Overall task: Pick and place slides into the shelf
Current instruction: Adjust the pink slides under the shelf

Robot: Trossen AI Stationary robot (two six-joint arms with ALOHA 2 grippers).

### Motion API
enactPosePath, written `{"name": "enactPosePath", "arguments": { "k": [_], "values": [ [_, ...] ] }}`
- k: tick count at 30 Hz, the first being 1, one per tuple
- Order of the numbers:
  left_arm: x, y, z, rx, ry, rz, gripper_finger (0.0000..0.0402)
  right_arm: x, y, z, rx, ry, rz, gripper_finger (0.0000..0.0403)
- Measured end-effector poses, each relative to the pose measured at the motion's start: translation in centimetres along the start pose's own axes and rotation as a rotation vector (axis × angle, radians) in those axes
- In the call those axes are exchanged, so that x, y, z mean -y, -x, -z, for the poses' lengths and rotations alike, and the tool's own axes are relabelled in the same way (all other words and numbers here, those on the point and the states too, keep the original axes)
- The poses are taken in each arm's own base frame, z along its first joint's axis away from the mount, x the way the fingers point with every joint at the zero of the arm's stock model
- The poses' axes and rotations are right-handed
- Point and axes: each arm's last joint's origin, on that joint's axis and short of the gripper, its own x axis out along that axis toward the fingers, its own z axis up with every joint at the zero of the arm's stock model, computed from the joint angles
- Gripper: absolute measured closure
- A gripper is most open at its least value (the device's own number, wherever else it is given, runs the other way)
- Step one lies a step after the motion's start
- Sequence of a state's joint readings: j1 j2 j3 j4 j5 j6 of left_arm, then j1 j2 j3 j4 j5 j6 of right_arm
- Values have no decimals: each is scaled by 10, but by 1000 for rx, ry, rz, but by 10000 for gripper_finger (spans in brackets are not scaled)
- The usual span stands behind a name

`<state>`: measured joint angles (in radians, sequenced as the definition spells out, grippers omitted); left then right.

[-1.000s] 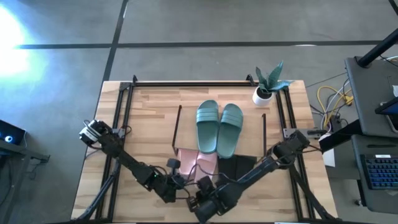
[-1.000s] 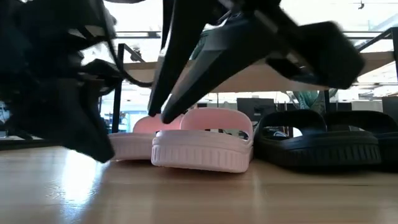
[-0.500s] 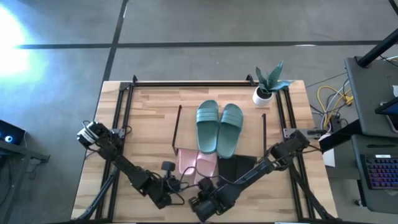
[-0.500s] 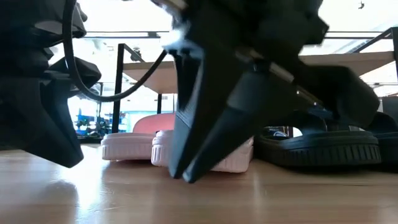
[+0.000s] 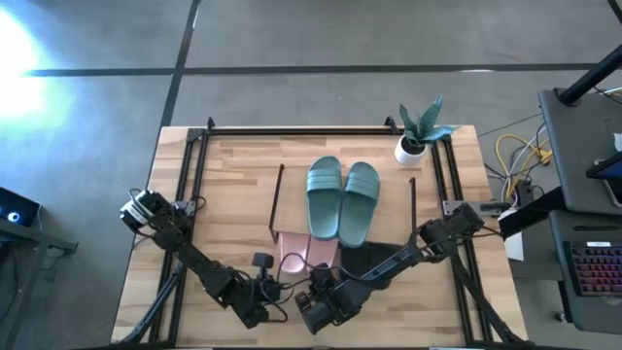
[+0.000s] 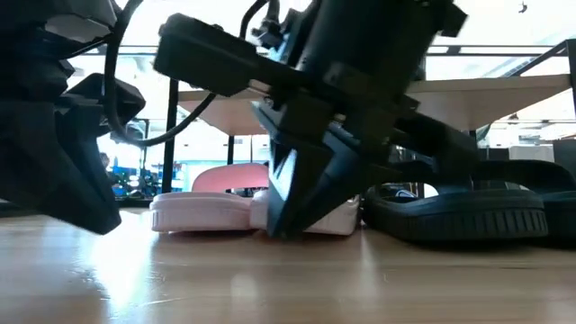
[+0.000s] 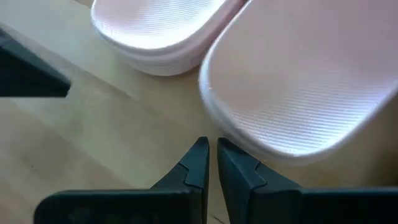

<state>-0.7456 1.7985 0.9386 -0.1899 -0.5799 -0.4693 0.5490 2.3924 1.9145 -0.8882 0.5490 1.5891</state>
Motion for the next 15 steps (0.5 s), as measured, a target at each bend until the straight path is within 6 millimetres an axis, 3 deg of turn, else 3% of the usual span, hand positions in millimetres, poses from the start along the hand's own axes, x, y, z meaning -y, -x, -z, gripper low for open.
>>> {"name": "enactPosePath", "arguments": {
  "k": [5,10,15],
  "values": [
    [-8,-4,-2,26,44,-76,402,-13,18,-3,-29,39,-72,376],
    [-22,-12,-4,28,69,-151,402,-25,47,7,-10,152,-163,376],
    [-38,-21,-9,14,108,-197,402,-27,59,15,-5,181,-185,376]
  ]
}}
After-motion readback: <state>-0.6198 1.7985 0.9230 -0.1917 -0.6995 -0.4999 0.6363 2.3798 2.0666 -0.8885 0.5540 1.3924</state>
